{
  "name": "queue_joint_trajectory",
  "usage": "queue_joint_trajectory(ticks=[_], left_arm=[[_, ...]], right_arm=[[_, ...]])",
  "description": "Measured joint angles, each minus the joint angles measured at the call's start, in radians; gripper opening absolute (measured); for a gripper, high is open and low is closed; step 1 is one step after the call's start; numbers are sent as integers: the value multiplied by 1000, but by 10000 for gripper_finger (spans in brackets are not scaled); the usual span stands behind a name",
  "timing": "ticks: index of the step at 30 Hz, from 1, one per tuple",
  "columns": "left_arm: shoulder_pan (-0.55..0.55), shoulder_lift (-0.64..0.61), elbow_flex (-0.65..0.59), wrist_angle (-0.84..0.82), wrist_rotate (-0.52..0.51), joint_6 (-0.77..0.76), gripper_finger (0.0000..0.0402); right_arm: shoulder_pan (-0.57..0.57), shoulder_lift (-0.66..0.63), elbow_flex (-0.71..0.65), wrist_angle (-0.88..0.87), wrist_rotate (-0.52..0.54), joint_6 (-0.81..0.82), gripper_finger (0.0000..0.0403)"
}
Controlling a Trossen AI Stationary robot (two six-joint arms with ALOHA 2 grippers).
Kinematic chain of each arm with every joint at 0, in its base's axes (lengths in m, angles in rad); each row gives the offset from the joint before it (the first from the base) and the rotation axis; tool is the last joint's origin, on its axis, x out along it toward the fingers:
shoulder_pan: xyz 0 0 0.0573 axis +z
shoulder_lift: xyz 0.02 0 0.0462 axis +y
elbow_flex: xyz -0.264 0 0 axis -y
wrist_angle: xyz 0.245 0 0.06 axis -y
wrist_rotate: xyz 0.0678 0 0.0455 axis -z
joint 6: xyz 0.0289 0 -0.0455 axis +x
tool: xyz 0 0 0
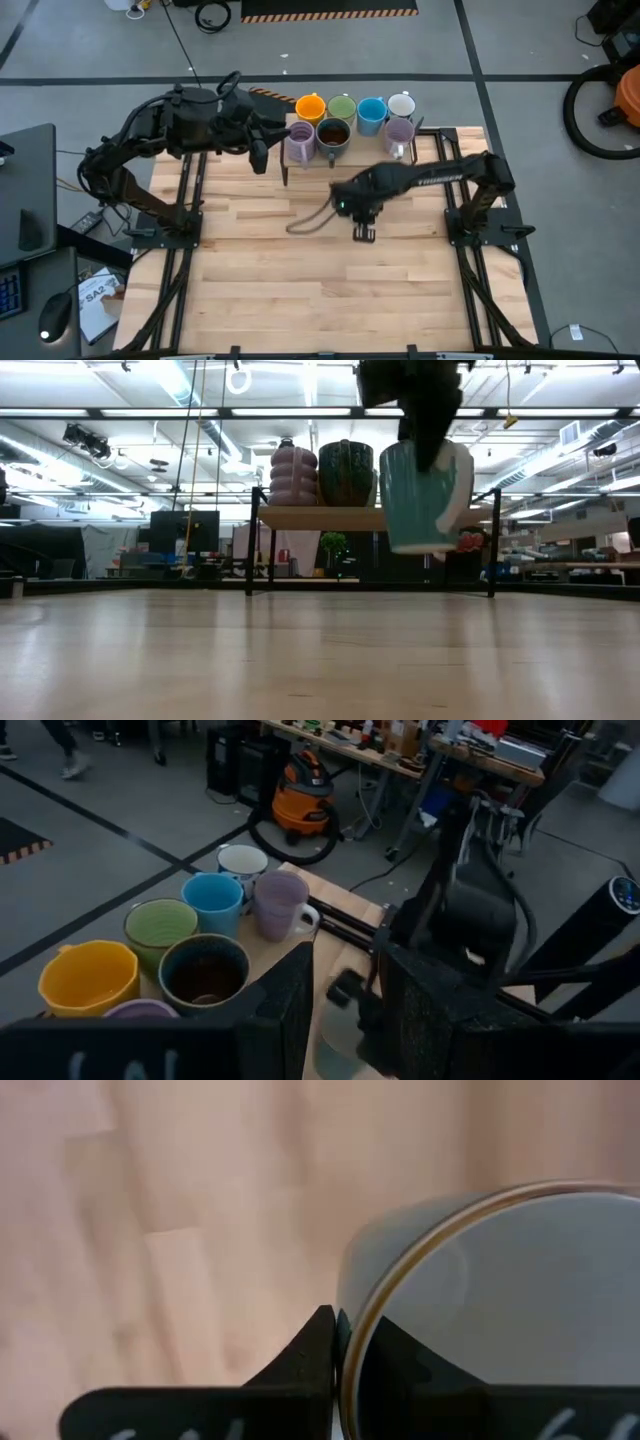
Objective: Place coffee mugs
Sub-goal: Put the blue mug on the shelf
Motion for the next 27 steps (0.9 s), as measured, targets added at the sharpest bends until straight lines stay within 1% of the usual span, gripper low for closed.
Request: queue_joint_trajectory(ticks=[2, 7, 11, 14, 18, 20, 27], left_arm=[[9, 0, 0, -2, 1, 1, 123], [21, 0, 0, -28, 1, 11, 123], [20, 0, 0, -41, 1, 30, 123], [20, -3, 0, -55, 2, 33, 123], [20, -7, 0, -54, 1, 33, 123], [20, -6, 0, -55, 1, 34, 123], [20, -6, 0, -55, 1, 36, 123]], right_arm=[[-33, 0, 62, -46, 19, -15, 39], [-122, -2, 191, -156, 26, -29, 39], [-178, -3, 265, -181, 42, -55, 39], [-201, -2, 300, -233, 63, -71, 39], [-231, -2, 342, -235, 68, -98, 39], [-246, -2, 354, -266, 69, -104, 39], [-306, -2, 370, -283, 70, -139, 39]])
